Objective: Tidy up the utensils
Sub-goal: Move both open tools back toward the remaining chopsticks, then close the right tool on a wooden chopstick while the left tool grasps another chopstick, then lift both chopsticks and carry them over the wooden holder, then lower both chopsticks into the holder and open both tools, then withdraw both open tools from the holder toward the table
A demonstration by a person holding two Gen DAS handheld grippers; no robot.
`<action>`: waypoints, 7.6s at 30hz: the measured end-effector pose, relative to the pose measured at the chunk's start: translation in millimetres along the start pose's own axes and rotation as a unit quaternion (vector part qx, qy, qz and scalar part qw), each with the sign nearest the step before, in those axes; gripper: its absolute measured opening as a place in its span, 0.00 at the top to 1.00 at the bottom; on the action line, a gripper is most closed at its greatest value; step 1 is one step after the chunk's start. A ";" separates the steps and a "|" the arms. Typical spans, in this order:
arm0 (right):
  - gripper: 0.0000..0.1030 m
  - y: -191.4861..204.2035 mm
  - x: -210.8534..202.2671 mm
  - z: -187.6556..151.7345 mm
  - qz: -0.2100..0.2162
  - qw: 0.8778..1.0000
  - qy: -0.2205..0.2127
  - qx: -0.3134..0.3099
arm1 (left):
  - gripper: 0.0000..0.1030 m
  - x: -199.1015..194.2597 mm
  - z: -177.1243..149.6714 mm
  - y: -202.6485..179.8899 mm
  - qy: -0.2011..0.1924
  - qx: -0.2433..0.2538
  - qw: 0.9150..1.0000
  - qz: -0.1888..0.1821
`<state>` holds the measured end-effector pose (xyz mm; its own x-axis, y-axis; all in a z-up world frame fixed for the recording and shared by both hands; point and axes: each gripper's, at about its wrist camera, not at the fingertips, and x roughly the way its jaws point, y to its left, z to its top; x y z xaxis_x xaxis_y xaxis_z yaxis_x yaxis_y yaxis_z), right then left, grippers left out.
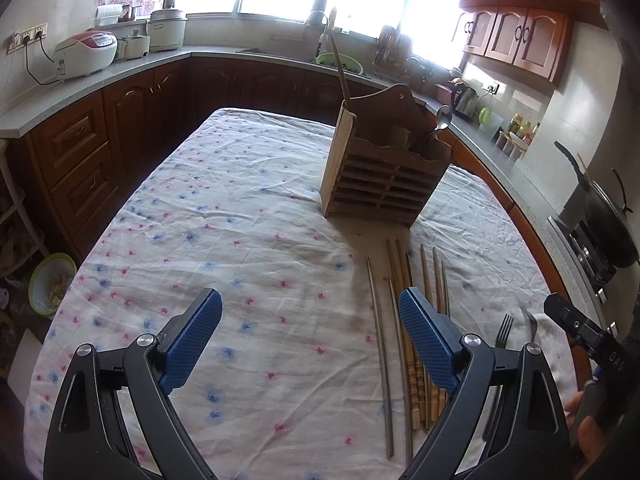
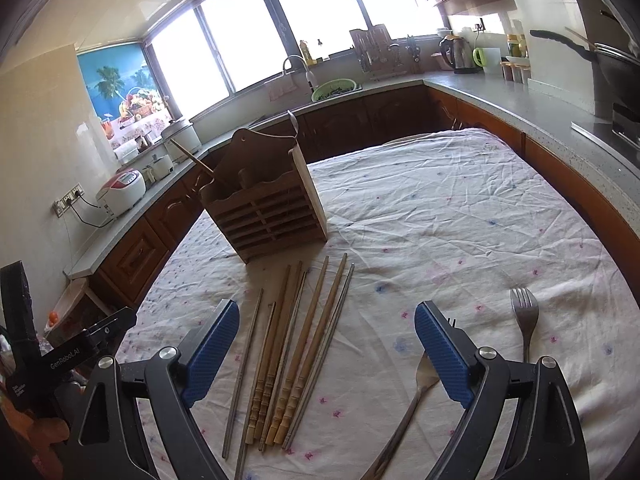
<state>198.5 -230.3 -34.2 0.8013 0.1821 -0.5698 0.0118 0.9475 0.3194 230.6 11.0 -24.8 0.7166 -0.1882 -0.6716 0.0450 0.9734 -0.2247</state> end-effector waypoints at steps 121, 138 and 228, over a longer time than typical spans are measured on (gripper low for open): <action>0.96 41.6 30.9 85.9 0.076 0.996 0.016 -0.035 | 0.97 -6.3 74.0 -27.3 0.020 0.047 0.993 -0.109; 0.96 50.7 -1.2 91.4 0.067 0.996 -0.021 -0.060 | 0.97 -44.3 81.8 -24.1 -0.027 0.044 0.991 -0.120; 0.04 2.1 55.6 129.3 0.051 0.993 -0.091 0.048 | 0.00 16.7 121.1 -2.1 -0.107 -0.005 0.994 -0.020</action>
<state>320.4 -252.1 32.6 0.8964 0.2173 -0.3863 -0.0260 0.8958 0.4436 326.7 21.6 50.0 0.8456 -0.1942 -0.4973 0.0703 0.9639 -0.2569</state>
